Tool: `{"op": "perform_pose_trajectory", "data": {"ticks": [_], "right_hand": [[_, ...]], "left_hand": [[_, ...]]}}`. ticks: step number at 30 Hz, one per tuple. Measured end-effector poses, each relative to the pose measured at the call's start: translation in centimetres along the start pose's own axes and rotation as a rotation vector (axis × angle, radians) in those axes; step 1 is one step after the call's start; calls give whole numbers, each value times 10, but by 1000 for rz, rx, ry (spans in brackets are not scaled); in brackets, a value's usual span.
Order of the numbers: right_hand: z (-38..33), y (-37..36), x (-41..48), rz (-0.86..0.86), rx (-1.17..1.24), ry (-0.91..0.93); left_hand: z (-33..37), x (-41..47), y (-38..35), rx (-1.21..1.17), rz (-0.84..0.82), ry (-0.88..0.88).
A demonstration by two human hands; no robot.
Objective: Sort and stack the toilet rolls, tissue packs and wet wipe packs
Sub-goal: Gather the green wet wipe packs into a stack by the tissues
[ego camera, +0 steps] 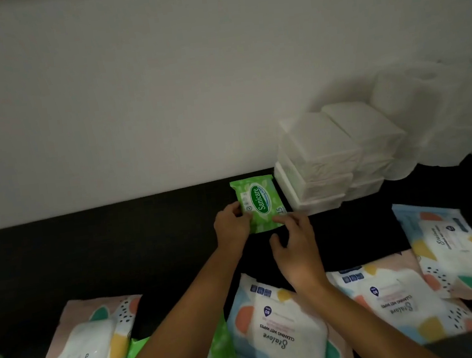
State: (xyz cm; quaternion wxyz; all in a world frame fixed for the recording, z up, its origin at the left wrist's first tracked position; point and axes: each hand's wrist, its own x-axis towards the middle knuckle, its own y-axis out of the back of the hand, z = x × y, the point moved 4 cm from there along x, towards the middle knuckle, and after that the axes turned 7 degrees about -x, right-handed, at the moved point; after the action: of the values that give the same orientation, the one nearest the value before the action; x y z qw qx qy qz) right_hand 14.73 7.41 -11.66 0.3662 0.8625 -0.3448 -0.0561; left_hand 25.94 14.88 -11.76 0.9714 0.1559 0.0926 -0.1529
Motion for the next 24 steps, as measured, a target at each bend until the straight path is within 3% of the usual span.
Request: {"op": "perform_pose_trajectory", "data": {"ticks": [8,12,17,24], "right_hand": [[-2,6,-12,-75,21,42],[-17,-2,-24,-269,4,162],[-62,-22,-57,-571,107,282],[-107,-46,-90,-928,-198,504]], "left_hand": [[13,-8,8,-29,-98,136],[18,-29,42,23,-182,184],[12,-59,91,114,-150,121],[1,-92,144,162,-14,129]]}}
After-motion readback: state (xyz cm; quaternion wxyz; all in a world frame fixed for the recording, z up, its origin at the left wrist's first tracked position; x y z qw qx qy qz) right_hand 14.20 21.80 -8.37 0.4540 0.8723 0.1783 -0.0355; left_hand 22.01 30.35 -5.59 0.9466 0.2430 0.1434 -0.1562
